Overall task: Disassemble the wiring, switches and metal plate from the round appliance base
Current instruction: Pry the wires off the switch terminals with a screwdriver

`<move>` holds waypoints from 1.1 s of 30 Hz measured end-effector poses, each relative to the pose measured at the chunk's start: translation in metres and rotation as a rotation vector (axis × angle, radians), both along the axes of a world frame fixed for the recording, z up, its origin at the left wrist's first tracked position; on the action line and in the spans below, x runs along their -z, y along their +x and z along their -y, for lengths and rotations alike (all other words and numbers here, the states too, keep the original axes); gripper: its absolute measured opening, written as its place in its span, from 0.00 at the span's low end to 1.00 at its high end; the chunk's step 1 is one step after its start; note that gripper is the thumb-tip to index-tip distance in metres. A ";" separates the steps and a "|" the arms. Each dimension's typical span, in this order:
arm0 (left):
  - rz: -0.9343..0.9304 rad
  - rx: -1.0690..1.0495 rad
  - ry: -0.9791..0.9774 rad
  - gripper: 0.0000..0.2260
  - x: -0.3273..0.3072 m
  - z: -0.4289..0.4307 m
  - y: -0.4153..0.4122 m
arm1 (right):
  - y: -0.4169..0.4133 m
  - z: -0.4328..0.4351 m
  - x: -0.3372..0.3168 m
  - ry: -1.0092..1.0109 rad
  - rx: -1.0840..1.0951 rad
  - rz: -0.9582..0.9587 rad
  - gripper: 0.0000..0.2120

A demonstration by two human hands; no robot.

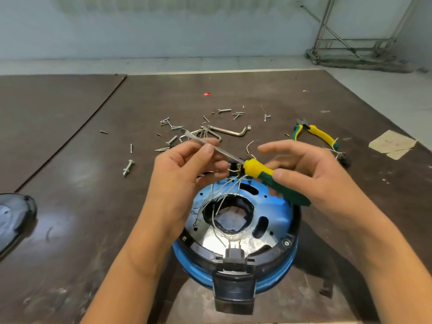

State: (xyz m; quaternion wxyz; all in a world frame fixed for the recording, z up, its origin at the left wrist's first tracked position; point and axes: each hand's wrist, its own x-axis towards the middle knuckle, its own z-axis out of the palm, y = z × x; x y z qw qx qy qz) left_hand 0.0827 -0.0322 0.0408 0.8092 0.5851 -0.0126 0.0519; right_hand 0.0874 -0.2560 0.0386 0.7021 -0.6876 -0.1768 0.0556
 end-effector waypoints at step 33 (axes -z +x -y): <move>0.252 0.218 1.509 0.09 0.010 0.027 0.060 | 0.038 0.012 0.034 0.344 0.260 0.232 0.22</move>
